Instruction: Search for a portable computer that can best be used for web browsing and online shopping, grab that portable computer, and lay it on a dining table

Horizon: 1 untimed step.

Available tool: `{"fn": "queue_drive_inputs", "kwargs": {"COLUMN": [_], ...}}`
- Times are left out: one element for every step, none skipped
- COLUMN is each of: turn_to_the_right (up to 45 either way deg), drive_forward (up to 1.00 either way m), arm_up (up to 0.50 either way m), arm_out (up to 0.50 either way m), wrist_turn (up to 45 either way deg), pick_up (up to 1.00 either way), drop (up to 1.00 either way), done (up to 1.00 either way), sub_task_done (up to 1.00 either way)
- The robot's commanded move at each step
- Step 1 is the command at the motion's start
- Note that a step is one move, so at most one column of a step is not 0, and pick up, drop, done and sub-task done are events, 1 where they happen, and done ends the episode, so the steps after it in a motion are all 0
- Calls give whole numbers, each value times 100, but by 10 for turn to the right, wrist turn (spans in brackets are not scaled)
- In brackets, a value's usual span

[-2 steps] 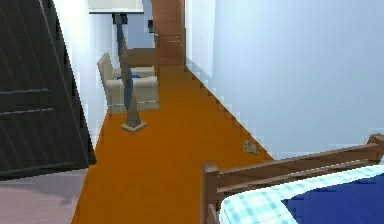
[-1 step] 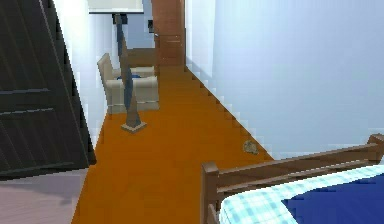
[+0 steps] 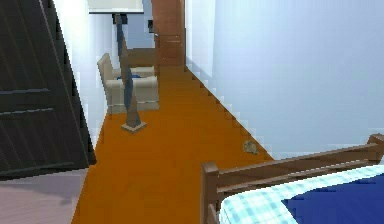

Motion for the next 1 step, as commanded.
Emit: {"fn": "queue_drive_inputs", "kwargs": {"turn_to_the_right": [0], "drive_forward": [0], "arm_up": [10], "arm_out": [0], "wrist_turn": [0], "pick_up": [0], "drop": [0], "done": [0], "sub_task_done": [0]}}
